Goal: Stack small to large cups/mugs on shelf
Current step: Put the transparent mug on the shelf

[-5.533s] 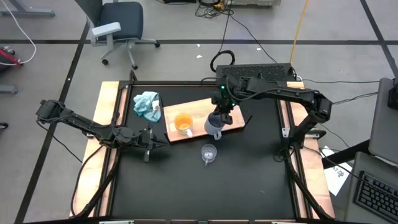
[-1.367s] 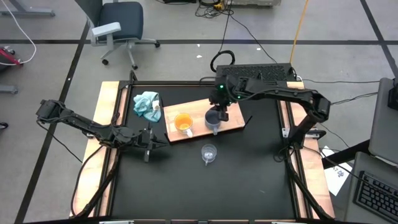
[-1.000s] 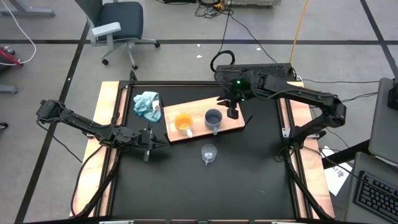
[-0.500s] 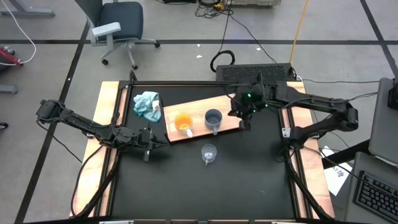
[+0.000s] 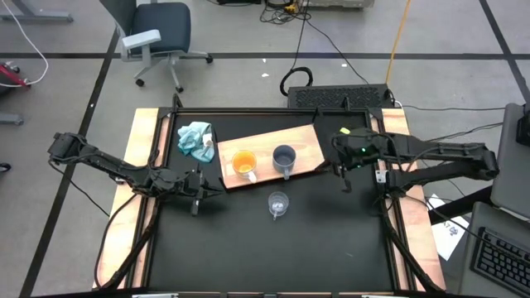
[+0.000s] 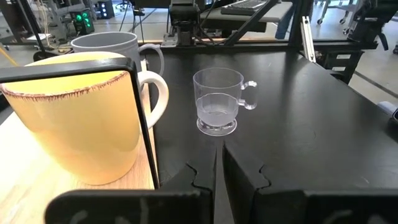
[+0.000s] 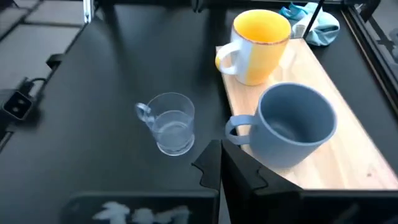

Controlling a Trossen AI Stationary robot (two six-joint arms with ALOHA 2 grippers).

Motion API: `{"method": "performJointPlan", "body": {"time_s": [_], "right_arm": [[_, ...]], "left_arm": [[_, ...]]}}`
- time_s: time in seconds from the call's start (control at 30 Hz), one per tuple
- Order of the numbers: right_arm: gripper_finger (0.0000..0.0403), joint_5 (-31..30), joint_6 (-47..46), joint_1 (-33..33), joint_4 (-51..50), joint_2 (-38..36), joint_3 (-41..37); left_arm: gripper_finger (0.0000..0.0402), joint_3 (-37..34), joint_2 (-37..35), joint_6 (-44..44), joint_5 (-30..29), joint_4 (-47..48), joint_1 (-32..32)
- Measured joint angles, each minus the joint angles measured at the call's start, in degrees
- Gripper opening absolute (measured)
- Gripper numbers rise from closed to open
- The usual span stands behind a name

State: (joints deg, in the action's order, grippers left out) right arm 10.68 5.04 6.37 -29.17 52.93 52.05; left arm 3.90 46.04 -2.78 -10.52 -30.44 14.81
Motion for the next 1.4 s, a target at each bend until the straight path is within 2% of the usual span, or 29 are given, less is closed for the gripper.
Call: {"method": "performJointPlan", "body": {"time_s": [0.5,0.7,0.93,1.4], "right_arm": [[0.0,-0.6,-5.8,-8.2,11.2,-9.9,-13.6],[0.0,-4.9,-6.3,-10.3,11.7,-13.0,-16.6],[0.0,-5.0,-7.6,-10.6,15.0,-16.8,-21.3],[0.0,-4.7,-9.3,-10.6,21.8,-18.6,-29.2]], "left_arm": [[0.0031,0.0,0.0,-0.8,0.0,0.0,0.0],[0.0031,0.0,0.0,-0.6,0.0,0.2,0.0],[0.0031,0.0,0.0,-0.4,0.0,0.2,0.0],[0.0031,0.0,0.0,-0.4,0.0,0.2,0.0]]}}
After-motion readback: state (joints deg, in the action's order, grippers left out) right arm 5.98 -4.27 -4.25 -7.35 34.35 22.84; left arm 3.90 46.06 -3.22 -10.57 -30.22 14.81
